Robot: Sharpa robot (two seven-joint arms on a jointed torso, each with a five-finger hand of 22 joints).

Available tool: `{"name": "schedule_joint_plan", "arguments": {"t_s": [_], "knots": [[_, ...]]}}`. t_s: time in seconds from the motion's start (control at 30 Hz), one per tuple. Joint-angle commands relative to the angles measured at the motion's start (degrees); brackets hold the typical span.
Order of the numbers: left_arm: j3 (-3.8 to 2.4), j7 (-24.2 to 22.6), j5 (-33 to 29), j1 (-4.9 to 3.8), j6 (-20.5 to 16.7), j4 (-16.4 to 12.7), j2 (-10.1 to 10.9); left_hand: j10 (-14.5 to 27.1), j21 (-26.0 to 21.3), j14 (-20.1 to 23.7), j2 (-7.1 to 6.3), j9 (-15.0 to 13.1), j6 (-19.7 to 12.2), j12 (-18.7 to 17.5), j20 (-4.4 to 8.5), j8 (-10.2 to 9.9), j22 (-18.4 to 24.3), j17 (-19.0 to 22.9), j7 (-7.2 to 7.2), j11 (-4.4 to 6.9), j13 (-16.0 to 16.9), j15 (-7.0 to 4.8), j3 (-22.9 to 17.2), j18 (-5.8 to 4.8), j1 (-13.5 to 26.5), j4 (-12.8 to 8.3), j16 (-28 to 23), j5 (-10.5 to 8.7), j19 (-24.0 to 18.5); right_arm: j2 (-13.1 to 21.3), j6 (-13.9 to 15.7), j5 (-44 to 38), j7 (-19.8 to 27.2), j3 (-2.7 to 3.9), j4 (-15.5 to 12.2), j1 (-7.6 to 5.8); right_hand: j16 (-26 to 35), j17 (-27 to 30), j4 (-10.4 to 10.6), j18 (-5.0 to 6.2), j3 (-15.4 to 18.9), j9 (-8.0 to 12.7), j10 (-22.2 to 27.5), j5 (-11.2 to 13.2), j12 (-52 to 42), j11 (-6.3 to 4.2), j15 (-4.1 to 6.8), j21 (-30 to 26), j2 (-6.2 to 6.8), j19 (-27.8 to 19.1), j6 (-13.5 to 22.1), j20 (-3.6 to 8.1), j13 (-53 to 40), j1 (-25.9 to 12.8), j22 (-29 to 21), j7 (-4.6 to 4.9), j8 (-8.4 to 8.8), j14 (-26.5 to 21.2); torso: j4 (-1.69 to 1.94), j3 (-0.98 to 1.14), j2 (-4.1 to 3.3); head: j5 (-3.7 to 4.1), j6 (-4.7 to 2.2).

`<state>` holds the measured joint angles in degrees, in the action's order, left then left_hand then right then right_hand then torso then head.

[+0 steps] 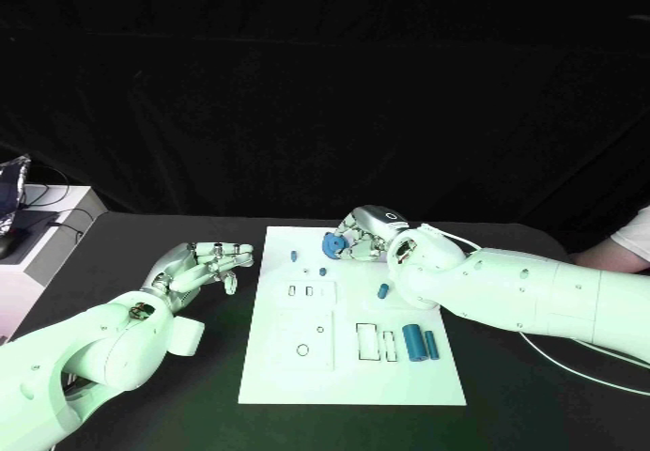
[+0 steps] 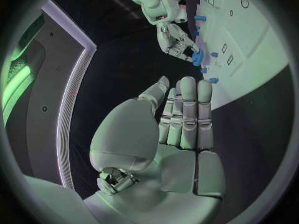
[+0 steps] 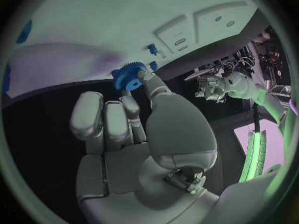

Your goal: Assemble the parts on the task board

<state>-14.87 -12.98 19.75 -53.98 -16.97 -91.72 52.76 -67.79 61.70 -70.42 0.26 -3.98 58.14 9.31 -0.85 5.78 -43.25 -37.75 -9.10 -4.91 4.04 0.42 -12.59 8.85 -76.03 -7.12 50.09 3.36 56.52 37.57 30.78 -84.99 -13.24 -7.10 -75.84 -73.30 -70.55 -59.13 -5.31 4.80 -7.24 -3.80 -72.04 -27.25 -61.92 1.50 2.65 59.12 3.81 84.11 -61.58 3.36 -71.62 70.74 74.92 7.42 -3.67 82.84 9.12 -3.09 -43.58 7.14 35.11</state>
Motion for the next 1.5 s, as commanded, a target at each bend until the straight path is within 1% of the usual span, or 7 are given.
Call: {"name": "schedule_joint_plan", "arguments": {"t_s": [0.03,0.27,0.47,0.53,0.73,1.37,1.5], "knots": [[-0.05,-0.51,0.17,0.02,0.78,-0.08,-0.14,0.31,-0.24,0.33,-0.01,-0.01,0.03,-0.16,0.24,0.18,-0.09,0.09,-0.11,0.09,-0.09,-0.04,-0.34,1.25,0.33,0.11,0.35,-0.25,0.29,-1.34,1.73,-4.59,-0.92,-0.11,0.95,0.32,-0.19,-0.02,0.4,1.16,-0.07,-0.14,-0.98,0.22,0.29,-0.42,0.37,0.33,0.39,3.57,-0.19,0.34,-0.08,0.13,7.96,0.1,-0.08,0.01,0.12,0.0,-0.03,-0.12,-0.07],[-0.05,-0.47,0.17,0.02,0.91,-0.15,-0.2,0.34,-0.31,0.33,-0.09,-0.01,0.01,-0.17,0.24,0.16,-0.18,0.08,-0.13,0.07,-0.09,-0.03,-0.66,1.25,0.59,0.06,0.39,-0.26,0.29,-3.69,2.18,-5.76,-1.87,-0.22,3.04,0.98,-0.12,0.02,0.49,1.18,-0.07,-0.12,-0.95,0.36,0.43,-0.39,0.36,0.23,0.43,3.56,-0.1,0.33,-0.07,0.12,7.93,0.14,-0.05,0.0,0.18,0.02,-0.13,-0.28,0.09],[-0.05,-0.44,0.17,0.02,0.9,-0.2,-0.1,0.34,-0.31,0.33,-0.09,-0.01,0.01,-0.17,0.24,0.16,-0.18,0.08,-0.13,0.07,-0.09,-0.03,-0.66,1.25,0.59,0.06,0.39,-0.26,0.29,-4.88,2.1,-6.36,-2.43,-0.24,4.59,1.18,-0.08,0.04,0.48,1.19,-0.1,-0.12,-0.91,0.32,0.51,-0.39,0.36,0.18,0.44,3.55,-0.02,0.33,-0.06,0.19,7.91,0.16,-0.05,-0.01,0.47,-0.19,-0.19,-0.21,0.01],[-0.05,-0.44,0.17,0.01,0.9,-0.22,-0.09,0.34,-0.31,0.33,-0.09,-0.01,0.01,-0.17,0.24,0.16,-0.18,0.08,-0.13,0.07,-0.09,-0.03,-0.66,1.25,0.59,0.06,0.39,-0.26,0.29,-5.22,1.85,-6.53,-2.56,-0.24,5.06,1.21,-0.08,0.04,0.48,1.19,-0.1,-0.12,-0.91,0.32,0.51,-0.39,0.36,0.18,0.44,3.55,-0.02,0.33,-0.06,0.19,7.91,0.16,-0.05,-0.01,0.44,-0.21,-0.2,-0.27,-0.08],[-0.06,-0.41,0.17,0.01,0.98,-0.21,-0.12,0.34,-0.31,0.33,-0.09,-0.01,0.01,-0.17,0.24,0.16,-0.18,0.08,-0.13,0.07,-0.09,-0.03,-0.66,1.25,0.59,0.06,0.39,-0.26,0.29,-5.99,1.75,-7.94,-3.02,-0.24,6.18,1.36,-0.12,-0.06,0.44,1.19,-0.12,-0.12,-0.93,0.39,0.52,-0.37,0.35,0.16,0.51,3.55,0.03,0.32,-0.11,0.28,7.91,0.17,-0.05,0.03,0.42,-0.09,-0.24,-0.4,0.16],[-0.06,-0.29,0.17,0.01,1.05,-0.15,0.05,0.37,-0.34,0.33,-0.12,-0.01,0.0,-0.17,0.23,0.16,-0.28,0.06,-0.13,0.06,-0.09,-0.02,-0.76,1.26,0.7,0.09,0.41,-0.26,0.32,-6.43,0.0,-9.54,-4.32,-0.24,7.58,1.47,0.01,-0.09,0.36,1.18,-0.2,-0.11,-0.75,0.44,0.92,-0.33,0.34,0.15,0.76,3.53,0.12,0.3,0.04,0.39,7.92,0.23,-0.04,-0.01,0.29,-0.09,-0.19,-0.66,0.54],[-0.06,-0.28,0.17,0.01,1.05,-0.17,0.08,0.37,-0.34,0.33,-0.12,-0.01,0.0,-0.17,0.23,0.16,-0.28,0.06,-0.13,0.06,-0.09,-0.02,-0.76,1.26,0.7,0.09,0.41,-0.26,0.32,-6.53,-0.1,-8.98,-3.89,-0.24,7.66,1.48,0.11,-0.13,0.63,1.21,0.0,-0.06,-0.24,0.78,1.74,-0.1,0.18,-0.07,1.15,3.47,1.22,0.2,0.55,0.27,7.89,0.56,-0.03,-0.02,0.31,-0.1,-0.18,-0.64,0.55]]}}
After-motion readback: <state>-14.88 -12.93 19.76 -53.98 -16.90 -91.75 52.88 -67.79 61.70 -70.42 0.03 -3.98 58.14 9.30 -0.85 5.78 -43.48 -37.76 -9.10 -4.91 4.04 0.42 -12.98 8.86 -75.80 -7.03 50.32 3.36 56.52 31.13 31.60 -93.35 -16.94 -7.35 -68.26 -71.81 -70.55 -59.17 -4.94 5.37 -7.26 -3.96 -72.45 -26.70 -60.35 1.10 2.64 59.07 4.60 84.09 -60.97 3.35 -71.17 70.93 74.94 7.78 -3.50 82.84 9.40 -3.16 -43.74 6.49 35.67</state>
